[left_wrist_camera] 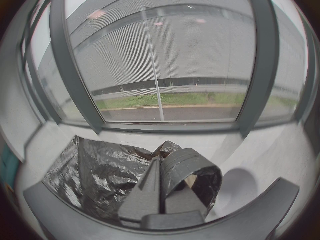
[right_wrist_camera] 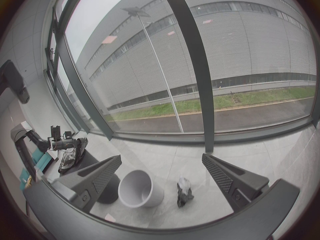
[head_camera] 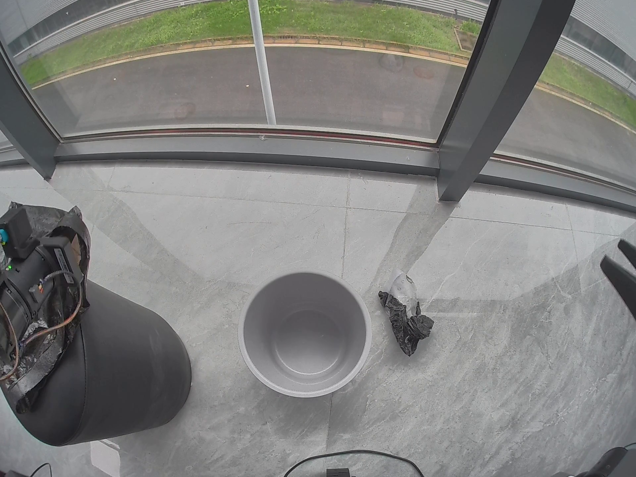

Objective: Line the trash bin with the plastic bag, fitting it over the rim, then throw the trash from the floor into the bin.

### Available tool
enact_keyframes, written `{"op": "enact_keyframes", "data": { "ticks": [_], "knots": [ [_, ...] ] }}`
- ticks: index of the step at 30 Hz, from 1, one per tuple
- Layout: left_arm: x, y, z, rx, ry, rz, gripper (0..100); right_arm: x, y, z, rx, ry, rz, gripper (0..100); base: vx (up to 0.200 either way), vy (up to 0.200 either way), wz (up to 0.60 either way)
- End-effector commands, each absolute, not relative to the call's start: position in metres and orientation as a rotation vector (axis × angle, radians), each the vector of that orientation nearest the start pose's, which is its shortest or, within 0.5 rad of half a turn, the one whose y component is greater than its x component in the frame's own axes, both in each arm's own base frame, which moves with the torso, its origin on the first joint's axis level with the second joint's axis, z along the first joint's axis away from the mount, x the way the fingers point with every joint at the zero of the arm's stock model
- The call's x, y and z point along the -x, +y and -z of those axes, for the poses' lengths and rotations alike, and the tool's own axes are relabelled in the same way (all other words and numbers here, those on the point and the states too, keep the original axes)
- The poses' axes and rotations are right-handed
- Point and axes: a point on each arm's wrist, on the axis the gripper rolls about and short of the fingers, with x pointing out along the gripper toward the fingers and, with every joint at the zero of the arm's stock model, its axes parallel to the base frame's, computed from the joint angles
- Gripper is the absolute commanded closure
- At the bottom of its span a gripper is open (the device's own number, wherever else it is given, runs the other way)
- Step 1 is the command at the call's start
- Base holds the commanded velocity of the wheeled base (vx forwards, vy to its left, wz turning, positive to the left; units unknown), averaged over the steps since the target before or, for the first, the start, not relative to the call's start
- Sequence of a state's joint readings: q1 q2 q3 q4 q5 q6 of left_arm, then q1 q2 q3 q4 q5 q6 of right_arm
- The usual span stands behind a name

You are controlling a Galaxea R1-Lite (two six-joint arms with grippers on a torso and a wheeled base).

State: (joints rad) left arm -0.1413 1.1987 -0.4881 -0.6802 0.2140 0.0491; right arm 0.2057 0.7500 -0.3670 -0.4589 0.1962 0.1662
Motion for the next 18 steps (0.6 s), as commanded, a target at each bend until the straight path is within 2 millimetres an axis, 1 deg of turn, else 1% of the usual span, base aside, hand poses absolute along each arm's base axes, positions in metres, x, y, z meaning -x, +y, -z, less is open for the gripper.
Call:
{"op": "enact_keyframes", "data": {
  "ticks": [1,3,4,6,8,9,10,13,16,18],
  "knots": [
    [-0.175,-0.043,-0.250,0.256,-0.064,0.122,100,-0.134,0.046,-0.219,-0.193,-0.006,-0.406,0,0.000,0.000,0.00],
    [-0.177,-0.049,-0.254,0.330,-0.063,0.155,100,-0.148,0.062,-0.222,-0.223,-0.006,-0.423,0,0.000,0.000,0.00],
    [-0.178,-0.051,-0.255,0.345,-0.061,0.165,100,-0.152,0.067,-0.222,-0.230,0.000,-0.422,0,0.000,0.000,0.00],
    [-0.181,-0.060,-0.257,0.410,-0.049,0.202,100,-0.170,0.089,-0.221,-0.241,0.033,-0.414,0,0.000,0.000,0.00],
    [-0.183,-0.065,-0.257,0.431,-0.038,0.219,100,-0.178,0.103,-0.221,-0.242,0.042,-0.421,0,0.000,0.000,0.00],
    [-0.183,-0.065,-0.257,0.431,-0.038,0.219,100,-0.178,0.103,-0.221,-0.242,0.042,-0.421,0,0.000,0.000,0.00],
    [-0.185,-0.069,-0.258,0.462,-0.034,0.231,100,-0.188,0.127,-0.219,-0.254,0.052,-0.438,0,0.000,0.000,0.00],
    [-0.185,-0.070,-0.263,0.546,-0.040,0.240,100,-0.200,0.152,-0.215,-0.257,0.051,-0.456,0,0.000,0.000,0.00],
    [-0.189,-0.071,-0.269,0.623,-0.033,0.242,100,-0.210,0.165,-0.210,-0.251,0.055,-0.444,0,0.000,0.000,0.00],
    [-0.190,-0.072,-0.270,0.644,-0.016,0.245,100,-0.214,0.168,-0.208,-0.248,0.059,-0.439,0,0.000,0.000,0.00]
  ]
}}
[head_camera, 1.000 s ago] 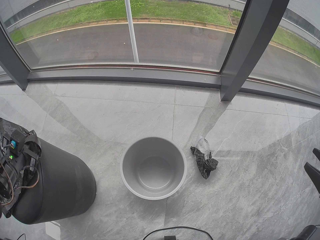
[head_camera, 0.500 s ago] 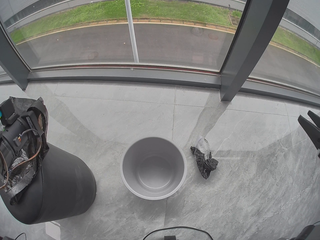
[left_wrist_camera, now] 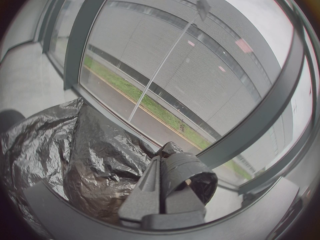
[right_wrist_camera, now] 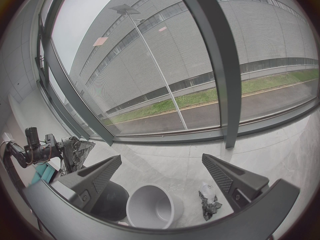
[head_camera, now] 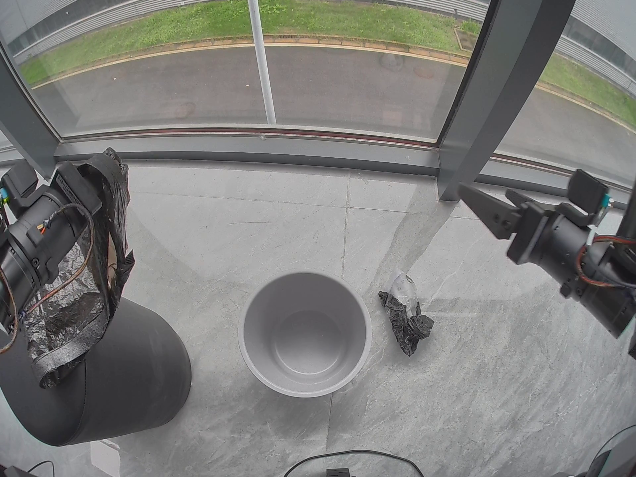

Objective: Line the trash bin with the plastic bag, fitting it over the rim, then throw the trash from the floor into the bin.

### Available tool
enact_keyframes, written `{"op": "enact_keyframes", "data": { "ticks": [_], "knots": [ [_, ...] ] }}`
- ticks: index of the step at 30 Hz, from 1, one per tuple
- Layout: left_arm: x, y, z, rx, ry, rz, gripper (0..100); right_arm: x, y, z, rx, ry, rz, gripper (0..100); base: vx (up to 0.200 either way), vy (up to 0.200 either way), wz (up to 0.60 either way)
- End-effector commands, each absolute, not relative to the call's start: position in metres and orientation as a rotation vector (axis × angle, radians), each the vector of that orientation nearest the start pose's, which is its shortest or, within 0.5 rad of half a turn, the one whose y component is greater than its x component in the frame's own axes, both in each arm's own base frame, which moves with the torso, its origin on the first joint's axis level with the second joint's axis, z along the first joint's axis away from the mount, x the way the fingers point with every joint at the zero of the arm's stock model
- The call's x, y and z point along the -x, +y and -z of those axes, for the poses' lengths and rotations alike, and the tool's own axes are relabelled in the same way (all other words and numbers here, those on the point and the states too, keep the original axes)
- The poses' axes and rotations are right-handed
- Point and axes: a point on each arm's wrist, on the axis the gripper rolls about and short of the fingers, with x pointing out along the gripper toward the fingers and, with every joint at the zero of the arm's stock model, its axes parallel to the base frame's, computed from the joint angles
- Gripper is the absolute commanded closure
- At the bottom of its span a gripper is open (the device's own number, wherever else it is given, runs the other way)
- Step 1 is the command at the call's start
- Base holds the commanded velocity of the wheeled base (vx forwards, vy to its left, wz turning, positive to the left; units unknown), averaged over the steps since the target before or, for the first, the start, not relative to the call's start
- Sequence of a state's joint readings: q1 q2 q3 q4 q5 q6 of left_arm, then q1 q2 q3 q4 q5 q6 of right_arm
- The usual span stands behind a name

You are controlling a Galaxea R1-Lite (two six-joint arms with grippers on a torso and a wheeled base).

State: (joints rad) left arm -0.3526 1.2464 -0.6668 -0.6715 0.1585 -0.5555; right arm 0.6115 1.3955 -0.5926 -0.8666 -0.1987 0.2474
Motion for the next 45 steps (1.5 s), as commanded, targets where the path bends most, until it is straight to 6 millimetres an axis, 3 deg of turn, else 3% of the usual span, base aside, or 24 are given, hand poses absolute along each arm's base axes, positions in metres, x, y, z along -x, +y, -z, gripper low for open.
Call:
{"op": "enact_keyframes", "data": {
  "ticks": [1,8,16,29,34,36,41,45],
  "knots": [
    [-0.188,-0.077,-0.272,0.662,0.015,0.263,100,-0.215,0.172,-0.207,-0.242,0.064,-0.443,0,0.000,0.000,0.00],
    [-0.185,-0.106,-0.297,0.748,0.067,0.391,100,-0.203,0.187,-0.206,-0.234,0.077,-0.508,0,0.000,0.000,0.00],
    [-0.199,-0.132,-0.310,0.750,0.081,0.455,100,-0.194,0.192,-0.199,-0.223,0.102,-0.542,0,0.000,0.000,0.00],
    [-0.188,-0.147,-0.324,0.771,0.079,0.544,100,-0.174,0.211,-0.177,-0.167,0.178,-0.602,0,0.000,0.000,0.00],
    [-0.175,-0.152,-0.336,0.806,0.110,0.592,100,-0.168,0.228,-0.154,-0.116,0.250,-0.644,0,0.000,0.000,0.00],
    [-0.172,-0.153,-0.342,0.820,0.141,0.600,100,-0.167,0.239,-0.136,-0.074,0.304,-0.659,0,0.000,0.000,0.00],
    [-0.164,-0.155,-0.345,0.837,0.158,0.629,100,-0.164,0.254,-0.121,-0.046,0.334,-0.689,0,0.000,0.000,0.00],
    [-0.158,-0.154,-0.347,0.837,0.164,0.644,100,-0.174,0.267,-0.110,-0.055,0.320,-0.684,0,0.000,0.000,0.00]
  ]
}}
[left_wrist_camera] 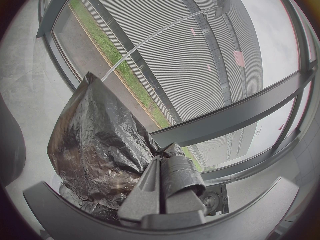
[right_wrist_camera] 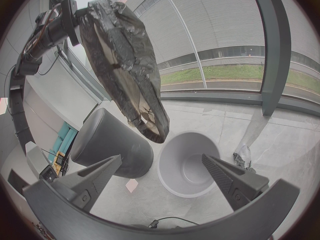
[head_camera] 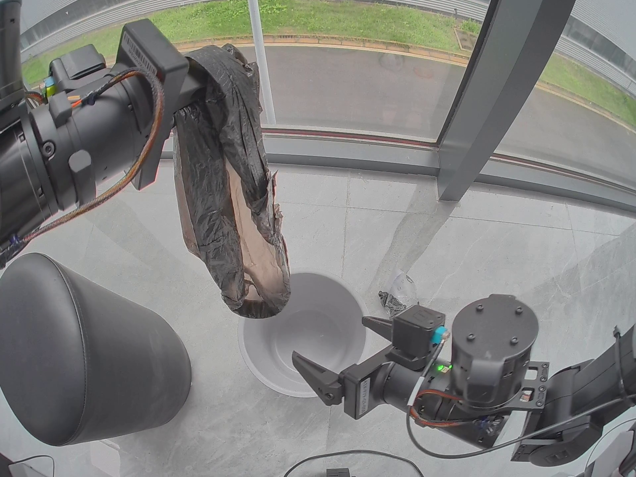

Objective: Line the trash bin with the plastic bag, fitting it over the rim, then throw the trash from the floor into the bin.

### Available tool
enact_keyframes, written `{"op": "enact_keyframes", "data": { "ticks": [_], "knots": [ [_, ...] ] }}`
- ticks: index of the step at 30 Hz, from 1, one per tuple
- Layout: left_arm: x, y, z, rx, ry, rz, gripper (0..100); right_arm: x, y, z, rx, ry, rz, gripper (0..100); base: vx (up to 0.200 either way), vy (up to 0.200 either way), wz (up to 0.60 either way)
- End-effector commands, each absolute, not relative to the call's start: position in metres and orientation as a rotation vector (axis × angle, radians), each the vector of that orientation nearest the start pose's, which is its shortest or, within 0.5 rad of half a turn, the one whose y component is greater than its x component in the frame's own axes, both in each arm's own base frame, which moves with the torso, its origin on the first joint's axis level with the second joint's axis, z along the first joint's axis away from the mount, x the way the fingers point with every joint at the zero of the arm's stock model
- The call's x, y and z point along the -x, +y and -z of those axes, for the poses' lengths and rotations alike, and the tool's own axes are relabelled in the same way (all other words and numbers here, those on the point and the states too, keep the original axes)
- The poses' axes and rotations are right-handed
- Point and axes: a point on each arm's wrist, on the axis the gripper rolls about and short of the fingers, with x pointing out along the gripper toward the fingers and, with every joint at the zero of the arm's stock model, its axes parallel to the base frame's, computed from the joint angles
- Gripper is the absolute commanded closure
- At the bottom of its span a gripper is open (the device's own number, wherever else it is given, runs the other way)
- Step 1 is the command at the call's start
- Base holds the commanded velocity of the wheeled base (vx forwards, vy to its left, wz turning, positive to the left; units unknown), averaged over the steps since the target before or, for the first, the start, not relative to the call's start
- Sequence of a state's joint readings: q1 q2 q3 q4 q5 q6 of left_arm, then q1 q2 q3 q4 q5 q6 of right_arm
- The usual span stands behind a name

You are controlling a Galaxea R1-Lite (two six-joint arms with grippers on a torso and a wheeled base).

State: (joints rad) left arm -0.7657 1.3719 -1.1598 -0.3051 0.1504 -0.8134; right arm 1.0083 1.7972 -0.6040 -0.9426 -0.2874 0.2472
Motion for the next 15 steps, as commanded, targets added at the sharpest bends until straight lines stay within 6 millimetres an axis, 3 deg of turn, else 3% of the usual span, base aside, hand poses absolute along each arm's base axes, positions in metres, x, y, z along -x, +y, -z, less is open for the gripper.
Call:
{"op": "enact_keyframes", "data": {
  "ticks": [1,10,15],
  "knots": [
    [-0.156,-0.153,-0.347,0.837,0.165,0.648,100,-0.176,0.269,-0.109,-0.059,0.314,-0.684,0,0.000,0.000,0.00],
    [-0.144,-0.147,-0.347,0.818,0.214,0.661,100,-0.198,0.275,-0.110,-0.024,0.241,-0.658,0,0.000,0.000,0.00],
    [-0.135,-0.140,-0.347,0.839,0.246,0.703,100,-0.215,0.277,-0.100,0.024,0.237,-0.625,0,0.000,0.000,0.00]
  ]
}}
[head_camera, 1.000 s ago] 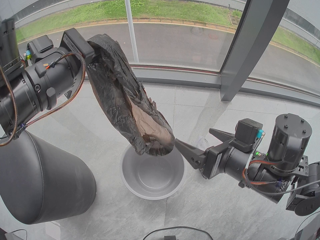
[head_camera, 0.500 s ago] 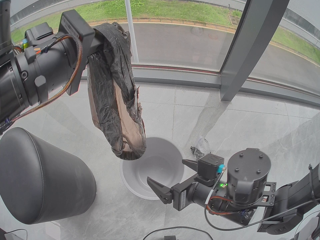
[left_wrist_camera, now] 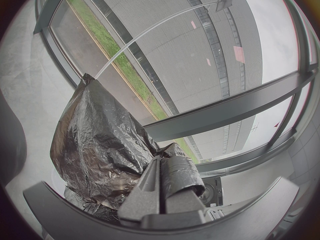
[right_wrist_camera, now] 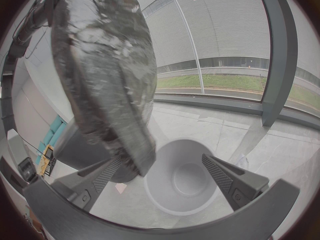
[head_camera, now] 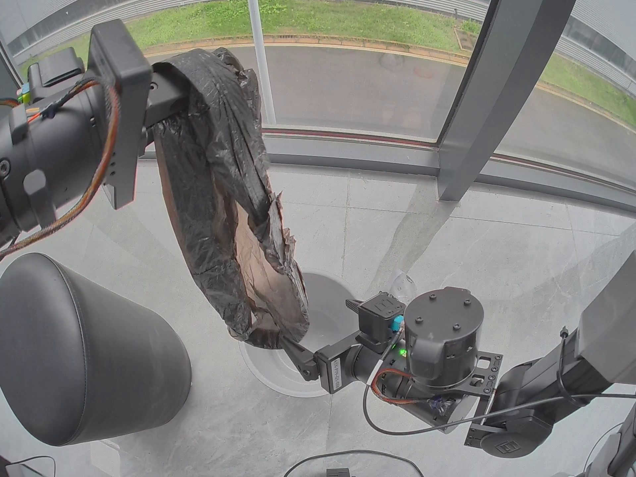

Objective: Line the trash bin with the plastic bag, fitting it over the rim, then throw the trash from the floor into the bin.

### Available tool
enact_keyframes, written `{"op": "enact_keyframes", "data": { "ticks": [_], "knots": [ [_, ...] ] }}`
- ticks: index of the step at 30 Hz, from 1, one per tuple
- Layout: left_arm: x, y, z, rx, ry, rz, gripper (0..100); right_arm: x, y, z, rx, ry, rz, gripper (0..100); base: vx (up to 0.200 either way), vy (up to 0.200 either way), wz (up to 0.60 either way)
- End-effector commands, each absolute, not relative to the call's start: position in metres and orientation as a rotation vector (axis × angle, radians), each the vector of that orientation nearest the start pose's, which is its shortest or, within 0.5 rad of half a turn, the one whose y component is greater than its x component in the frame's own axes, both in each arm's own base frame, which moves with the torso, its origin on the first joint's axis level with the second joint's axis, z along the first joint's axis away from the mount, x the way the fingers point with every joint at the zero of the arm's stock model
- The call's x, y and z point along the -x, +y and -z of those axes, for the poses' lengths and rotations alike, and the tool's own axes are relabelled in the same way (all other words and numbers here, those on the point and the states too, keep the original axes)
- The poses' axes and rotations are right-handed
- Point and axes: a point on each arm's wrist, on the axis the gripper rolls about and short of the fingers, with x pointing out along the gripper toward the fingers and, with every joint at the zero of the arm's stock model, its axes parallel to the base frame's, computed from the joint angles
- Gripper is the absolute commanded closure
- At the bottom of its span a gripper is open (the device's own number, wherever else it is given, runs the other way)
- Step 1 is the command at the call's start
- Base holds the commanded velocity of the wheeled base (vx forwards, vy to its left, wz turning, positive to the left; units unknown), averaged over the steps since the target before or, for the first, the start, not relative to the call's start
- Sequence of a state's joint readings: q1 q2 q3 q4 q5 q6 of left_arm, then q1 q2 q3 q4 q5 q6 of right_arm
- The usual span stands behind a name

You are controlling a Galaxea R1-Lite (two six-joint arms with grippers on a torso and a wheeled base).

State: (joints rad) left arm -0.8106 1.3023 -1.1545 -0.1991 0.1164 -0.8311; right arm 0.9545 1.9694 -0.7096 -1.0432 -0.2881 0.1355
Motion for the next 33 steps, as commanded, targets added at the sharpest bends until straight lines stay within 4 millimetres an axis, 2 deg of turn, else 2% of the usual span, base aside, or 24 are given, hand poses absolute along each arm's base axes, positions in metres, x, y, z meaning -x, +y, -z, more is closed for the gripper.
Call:
{"op": "enact_keyframes", "data": {
  "ticks": [1,5,15,32,33],
  "knots": [
    [-0.134,-0.139,-0.347,0.849,0.259,0.719,100,-0.218,0.278,-0.098,0.025,0.235,-0.619,0,0.000,0.000,0.00],
    [-0.132,-0.135,-0.347,0.881,0.287,0.757,100,-0.225,0.285,-0.094,0.013,0.192,-0.621,0,0.000,0.000,0.00],
    [-0.131,-0.134,-0.345,0.883,0.304,0.776,100,-0.239,0.299,-0.100,0.015,0.114,-0.619,0,0.000,0.000,0.00],
    [-0.126,-0.124,-0.343,0.886,0.307,0.789,100,-0.243,0.302,-0.095,0.030,0.082,-0.578,0,0.000,0.000,0.00],
    [-0.126,-0.124,-0.343,0.886,0.308,0.787,100,-0.243,0.302,-0.094,0.036,0.083,-0.579,100,0.000,0.000,0.00]
  ]
}}
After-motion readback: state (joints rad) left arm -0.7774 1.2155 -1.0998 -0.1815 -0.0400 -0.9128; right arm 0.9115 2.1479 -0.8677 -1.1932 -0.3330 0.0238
